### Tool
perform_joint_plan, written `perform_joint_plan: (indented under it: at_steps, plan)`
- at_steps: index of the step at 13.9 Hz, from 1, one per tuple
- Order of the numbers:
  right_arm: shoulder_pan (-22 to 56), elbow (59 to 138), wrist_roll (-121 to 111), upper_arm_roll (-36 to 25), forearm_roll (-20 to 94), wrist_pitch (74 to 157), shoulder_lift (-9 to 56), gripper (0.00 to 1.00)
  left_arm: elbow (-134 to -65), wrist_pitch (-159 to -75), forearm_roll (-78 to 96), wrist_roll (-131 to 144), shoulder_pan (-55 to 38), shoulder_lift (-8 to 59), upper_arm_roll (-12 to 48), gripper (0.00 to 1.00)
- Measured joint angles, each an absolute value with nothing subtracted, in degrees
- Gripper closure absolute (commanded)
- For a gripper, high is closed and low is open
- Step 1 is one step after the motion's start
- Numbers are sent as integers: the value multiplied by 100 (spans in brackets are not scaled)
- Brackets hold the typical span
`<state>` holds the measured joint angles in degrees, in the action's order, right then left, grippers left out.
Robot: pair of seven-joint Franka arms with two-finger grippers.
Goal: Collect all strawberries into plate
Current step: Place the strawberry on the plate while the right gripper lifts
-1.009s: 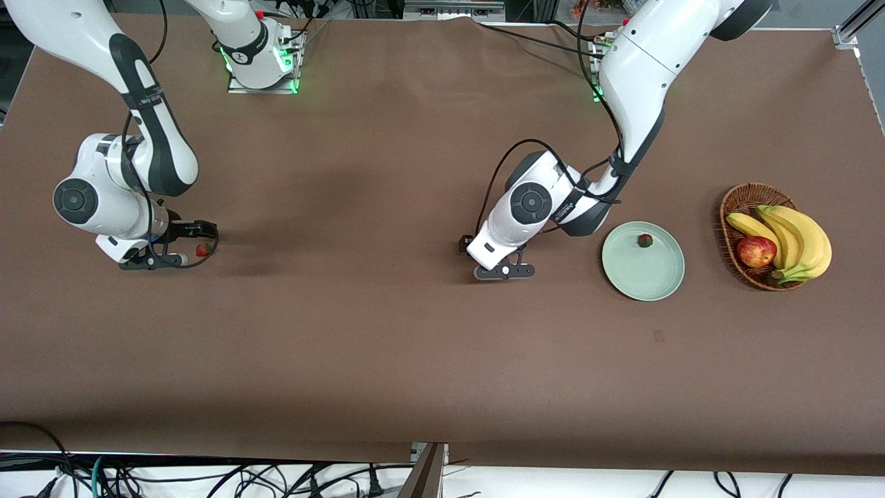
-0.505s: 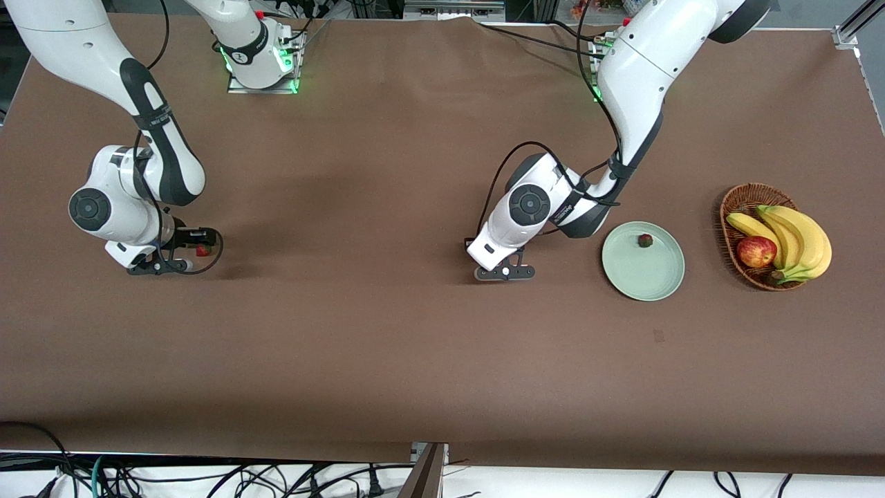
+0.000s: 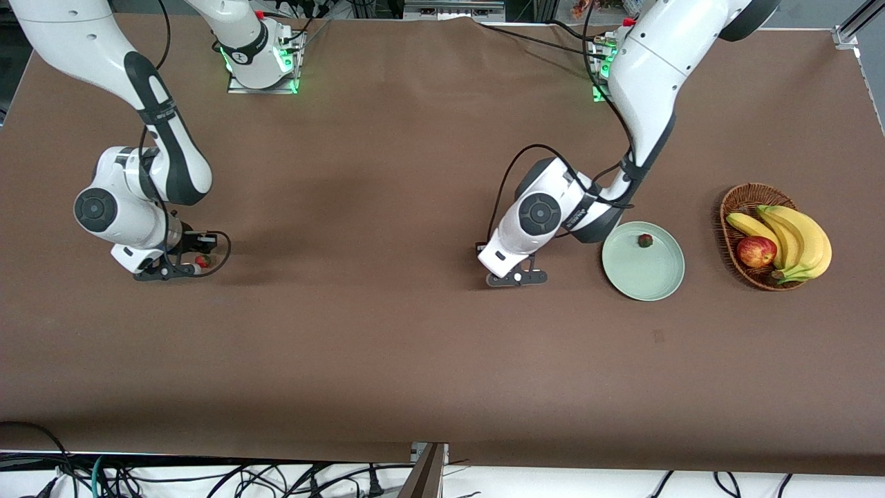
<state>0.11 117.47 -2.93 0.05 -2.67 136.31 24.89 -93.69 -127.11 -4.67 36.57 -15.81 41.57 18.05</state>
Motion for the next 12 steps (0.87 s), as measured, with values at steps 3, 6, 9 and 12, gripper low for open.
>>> perform_joint_plan:
  at_steps: [3,6,9,12]
  plan:
    - [589,11189,1287,527,-262,13120,2457,100,-9246,-11626,-469,2743,-1215,3844,1797,78]
    - [1261,10669,2950,1036,-258,13105,2752,100,-9240,-10940,-470,1608,-733,3575,1787,77]
    - [1563,10217,3454,1107,-261,13086,3084,96,-9240,-10588,-471,536,-270,3483,1779,72]
    - [1194,10144,2571,959,-283,12580,3107,29,-9273,-10568,-471,-653,105,3492,1765,70]
